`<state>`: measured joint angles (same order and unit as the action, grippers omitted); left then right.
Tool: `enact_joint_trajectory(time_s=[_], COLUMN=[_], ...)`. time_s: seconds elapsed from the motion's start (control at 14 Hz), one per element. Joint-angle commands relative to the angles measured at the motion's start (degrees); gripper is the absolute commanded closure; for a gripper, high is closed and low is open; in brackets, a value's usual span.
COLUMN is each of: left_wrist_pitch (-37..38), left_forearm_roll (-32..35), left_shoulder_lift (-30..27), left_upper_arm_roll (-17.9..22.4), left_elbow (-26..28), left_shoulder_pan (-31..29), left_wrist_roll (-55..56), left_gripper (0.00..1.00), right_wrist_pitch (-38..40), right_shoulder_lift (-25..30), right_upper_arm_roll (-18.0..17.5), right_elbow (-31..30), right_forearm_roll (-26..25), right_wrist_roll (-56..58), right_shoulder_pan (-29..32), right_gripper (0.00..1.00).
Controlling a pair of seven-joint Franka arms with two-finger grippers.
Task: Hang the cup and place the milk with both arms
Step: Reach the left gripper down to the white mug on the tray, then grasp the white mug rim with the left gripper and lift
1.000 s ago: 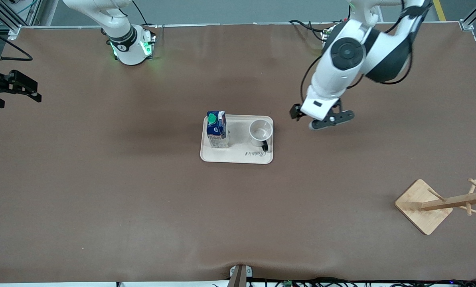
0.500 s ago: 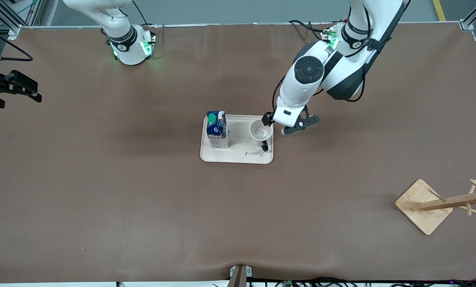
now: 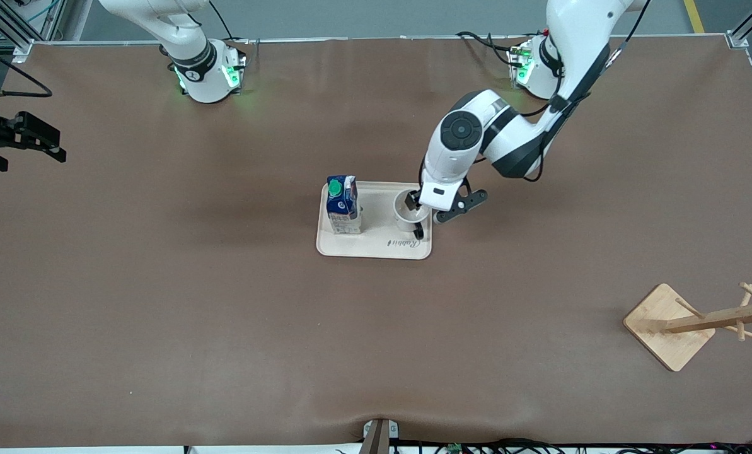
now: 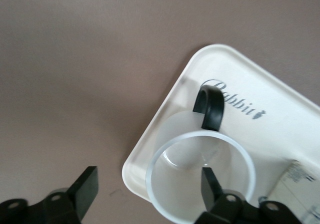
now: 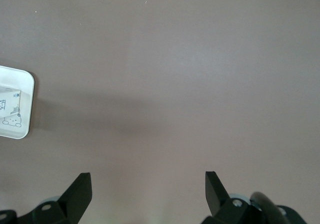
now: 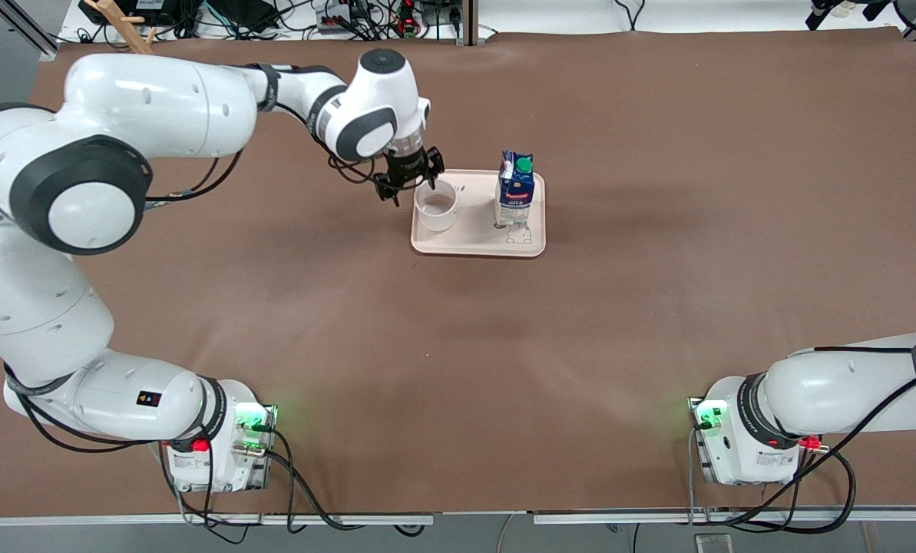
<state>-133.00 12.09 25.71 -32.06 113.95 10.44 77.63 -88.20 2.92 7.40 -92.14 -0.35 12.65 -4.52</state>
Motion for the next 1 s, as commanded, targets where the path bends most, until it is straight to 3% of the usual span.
enact_joint_trajectory(time_s=[0.0,0.14,0.36,0.71,0.93], left_wrist_pitch=[-1.4,-2.8,-3.2,-2.4,5.1], left_forearm_roll=[3.1,3.2,3.3,7.0,7.0], left_shoulder_lift=[2.7,4.2,4.4,1.0,-2.5], left_upper_arm_roll=[-0.1,-0.1,-0.1,-0.2,-0.1], left_elbow=[-0.8,-1.0,-1.6,-4.1,-9.2], left_shoulder_pan=[0.5,0.7,1.2,0.0,-0.9], left_wrist_roll=[2.9,3.8,4.5,2.8,-0.9], left_gripper=[0.29,0.44,1.0,1.0,1.0], right_wrist_pitch=[0.6,0.6,0.6,0.6,0.6], right_shoulder_lift=[-0.2,-0.2,-0.2,-0.2,-0.2], right_upper_arm_roll=[-0.5,-0.6,-0.6,-0.6,-0.6], right_elbow=[0.6,0.6,0.6,0.6,0.6], right_forearm_roll=[-0.1,-0.2,-0.1,-0.1,-0.1], right_wrist_roll=[-0.7,-0.7,-0.7,-0.7,-0.7], right_shoulder_pan=[0.8,0.8,0.8,0.8,0.8], right_gripper=[0.0,0.0,0.0,0.0,0.0])
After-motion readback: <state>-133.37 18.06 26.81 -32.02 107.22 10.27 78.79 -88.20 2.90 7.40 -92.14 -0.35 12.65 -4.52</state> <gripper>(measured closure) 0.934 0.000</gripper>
